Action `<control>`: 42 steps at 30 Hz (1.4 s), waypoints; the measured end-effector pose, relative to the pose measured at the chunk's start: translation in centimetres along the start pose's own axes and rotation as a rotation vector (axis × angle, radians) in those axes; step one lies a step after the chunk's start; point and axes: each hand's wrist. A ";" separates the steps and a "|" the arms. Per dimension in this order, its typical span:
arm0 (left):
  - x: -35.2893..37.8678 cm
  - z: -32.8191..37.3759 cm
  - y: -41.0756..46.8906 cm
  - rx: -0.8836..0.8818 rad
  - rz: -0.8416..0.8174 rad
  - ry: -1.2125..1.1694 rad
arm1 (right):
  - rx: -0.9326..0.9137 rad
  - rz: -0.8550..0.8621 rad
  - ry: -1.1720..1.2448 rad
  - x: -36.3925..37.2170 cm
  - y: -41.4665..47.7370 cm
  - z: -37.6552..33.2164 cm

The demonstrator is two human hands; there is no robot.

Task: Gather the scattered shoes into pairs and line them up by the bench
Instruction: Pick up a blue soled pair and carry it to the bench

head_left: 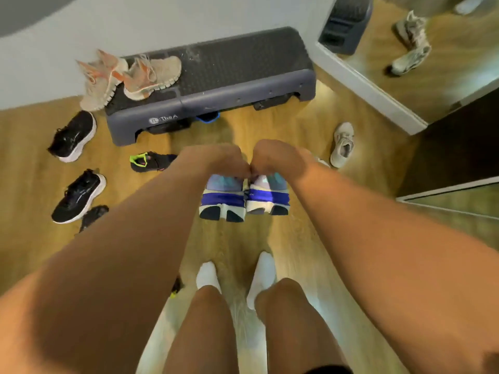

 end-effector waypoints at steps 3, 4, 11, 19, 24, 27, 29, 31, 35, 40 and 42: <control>-5.0 3.8 -8.0 0.068 0.057 0.087 | 0.077 0.042 0.098 -6.2 -9.1 -1.1; -6.3 4.9 -10.3 0.088 0.090 0.106 | 0.111 0.040 0.095 -7.7 -11.8 -1.4; -10.2 12.8 -21.6 0.346 0.335 0.342 | 0.237 0.081 0.378 -11.8 -27.9 -1.1; -6.8 25.4 -31.8 0.756 0.163 0.449 | 0.517 0.426 0.553 -7.5 -43.8 5.5; 0.4 34.3 -37.1 0.970 0.035 0.539 | 0.687 0.508 0.700 -1.2 -54.3 11.0; 5.9 39.5 -40.3 1.083 -0.014 0.577 | 0.764 0.577 0.736 3.8 -60.1 13.7; 10.3 43.0 -42.7 1.148 -0.025 0.624 | 0.813 0.650 0.765 7.9 -64.1 15.7; 14.4 45.8 -44.6 1.192 0.002 0.684 | 0.847 0.715 0.798 11.7 -67.4 17.4; 23.7 51.2 -48.9 1.336 0.103 0.821 | 0.899 0.859 0.820 19.4 -74.8 20.4; 33.7 56.8 -53.5 1.461 0.164 0.941 | 0.911 0.918 0.942 28.0 -83.1 23.0; 37.4 58.7 -54.8 1.497 0.176 0.977 | 0.935 0.884 0.999 31.1 -85.8 24.3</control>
Point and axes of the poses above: each hand's wrist, its own y-axis towards the middle knuckle, its own x-axis out of the palm, z = x × y, and after that the axes turned 9 degrees about y, right-handed
